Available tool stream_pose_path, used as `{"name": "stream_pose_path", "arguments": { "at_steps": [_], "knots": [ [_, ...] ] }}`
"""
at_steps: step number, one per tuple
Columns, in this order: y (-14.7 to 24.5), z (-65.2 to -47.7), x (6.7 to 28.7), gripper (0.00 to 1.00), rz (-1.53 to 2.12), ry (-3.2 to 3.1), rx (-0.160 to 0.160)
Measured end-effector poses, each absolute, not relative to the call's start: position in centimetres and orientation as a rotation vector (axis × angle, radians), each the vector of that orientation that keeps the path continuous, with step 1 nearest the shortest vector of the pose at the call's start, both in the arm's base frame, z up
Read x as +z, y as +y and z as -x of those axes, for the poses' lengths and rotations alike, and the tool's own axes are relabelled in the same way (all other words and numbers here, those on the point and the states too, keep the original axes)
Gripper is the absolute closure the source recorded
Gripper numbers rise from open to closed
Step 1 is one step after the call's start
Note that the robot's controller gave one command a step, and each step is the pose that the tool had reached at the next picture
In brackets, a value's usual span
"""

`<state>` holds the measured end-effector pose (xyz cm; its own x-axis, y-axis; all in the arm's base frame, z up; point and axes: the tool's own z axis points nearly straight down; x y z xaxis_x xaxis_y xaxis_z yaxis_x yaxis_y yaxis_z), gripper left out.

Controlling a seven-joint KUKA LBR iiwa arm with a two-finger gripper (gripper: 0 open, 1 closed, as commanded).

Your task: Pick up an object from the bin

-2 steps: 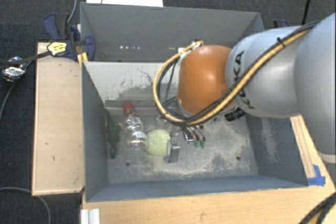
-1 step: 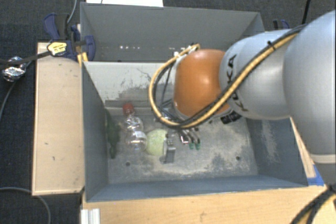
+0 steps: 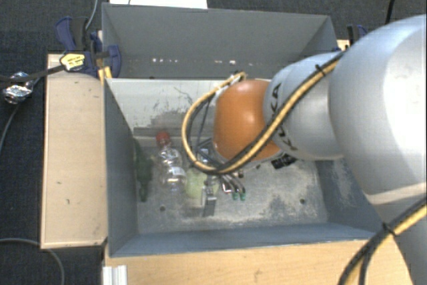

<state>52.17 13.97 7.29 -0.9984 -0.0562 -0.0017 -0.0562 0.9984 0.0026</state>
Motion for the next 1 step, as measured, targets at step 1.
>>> {"name": "stream_pose_path", "arguments": {
  "at_steps": [1],
  "knots": [
    [13.8, -52.19, 6.75, 1.0, -0.068, 3.129, 0.012]
  ]
}}
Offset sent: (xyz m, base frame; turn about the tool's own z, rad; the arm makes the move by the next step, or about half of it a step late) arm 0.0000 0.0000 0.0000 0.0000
